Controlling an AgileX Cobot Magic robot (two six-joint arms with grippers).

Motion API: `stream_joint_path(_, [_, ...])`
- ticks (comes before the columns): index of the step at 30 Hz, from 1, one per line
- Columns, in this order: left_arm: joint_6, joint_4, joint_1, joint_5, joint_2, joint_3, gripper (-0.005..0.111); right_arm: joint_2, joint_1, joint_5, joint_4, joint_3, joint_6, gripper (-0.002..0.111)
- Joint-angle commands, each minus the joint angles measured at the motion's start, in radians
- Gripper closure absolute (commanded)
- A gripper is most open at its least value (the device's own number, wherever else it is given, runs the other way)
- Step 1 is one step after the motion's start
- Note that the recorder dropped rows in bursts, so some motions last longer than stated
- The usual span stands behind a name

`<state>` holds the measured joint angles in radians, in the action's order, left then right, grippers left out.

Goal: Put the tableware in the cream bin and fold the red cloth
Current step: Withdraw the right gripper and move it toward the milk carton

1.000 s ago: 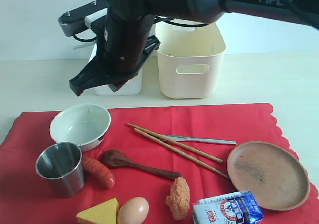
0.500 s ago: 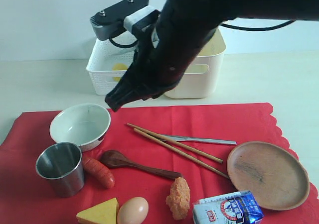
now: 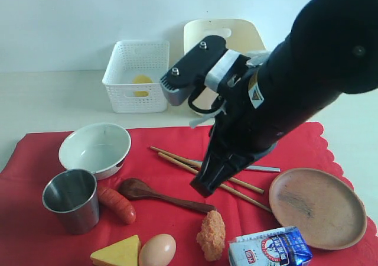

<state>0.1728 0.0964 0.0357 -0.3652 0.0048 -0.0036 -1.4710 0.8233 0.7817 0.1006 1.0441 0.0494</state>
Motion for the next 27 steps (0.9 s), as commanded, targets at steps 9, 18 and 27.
stream_joint_path(9, [0.000, -0.001, 0.002, 0.010, -0.005, 0.004, 0.106, 0.007, 0.002, -0.157, -0.130, -0.090, 0.130, 0.108])
stream_joint_path(18, [0.000, -0.001, 0.002, 0.010, -0.005, 0.004, 0.106, 0.007, 0.002, -0.180, -0.132, -0.090, 0.130, 0.108])
stream_joint_path(27, [0.000, -0.001, 0.002, 0.010, -0.005, 0.004, 0.106, 0.007, 0.002, -0.119, -0.111, -0.090, 0.132, 0.108])
